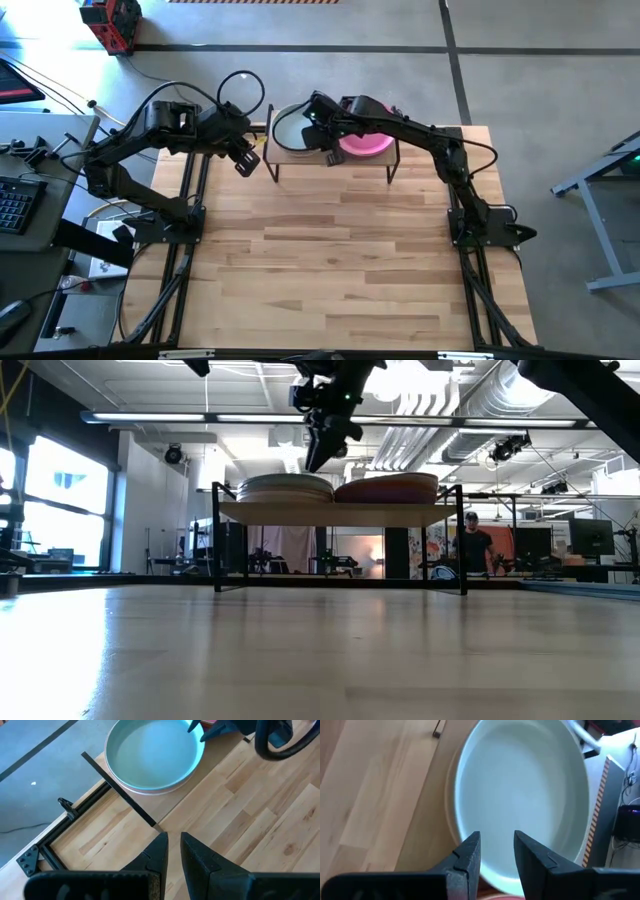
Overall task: Place and stack plates onto a shelf
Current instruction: Return to Home Position
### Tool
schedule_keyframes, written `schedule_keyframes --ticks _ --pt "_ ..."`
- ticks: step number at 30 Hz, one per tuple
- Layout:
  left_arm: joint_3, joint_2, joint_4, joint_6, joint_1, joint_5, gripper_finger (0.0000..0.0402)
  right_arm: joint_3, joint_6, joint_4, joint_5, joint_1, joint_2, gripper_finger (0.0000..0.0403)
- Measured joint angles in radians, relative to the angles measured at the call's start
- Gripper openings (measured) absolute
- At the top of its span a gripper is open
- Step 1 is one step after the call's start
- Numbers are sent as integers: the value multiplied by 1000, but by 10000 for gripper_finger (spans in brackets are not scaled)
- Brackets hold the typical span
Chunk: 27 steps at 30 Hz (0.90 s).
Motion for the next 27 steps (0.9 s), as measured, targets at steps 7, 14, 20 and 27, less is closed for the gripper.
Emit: schedule_keyframes --ticks 7,14,20,27 --pt "0 0 0 0 0 -1 39 -1 -2 26 -57 -15 41 94" --pt "0 0 0 -3 0 -5 39 -1 -3 27 -57 -30 60 94" --pt "0 0 0 -24 0 -5 39 -1 -2 37 -33 -29 55 94" --pt "0 0 0 9 -5 -37 39 46 66 -6 -13 -3 33 94"
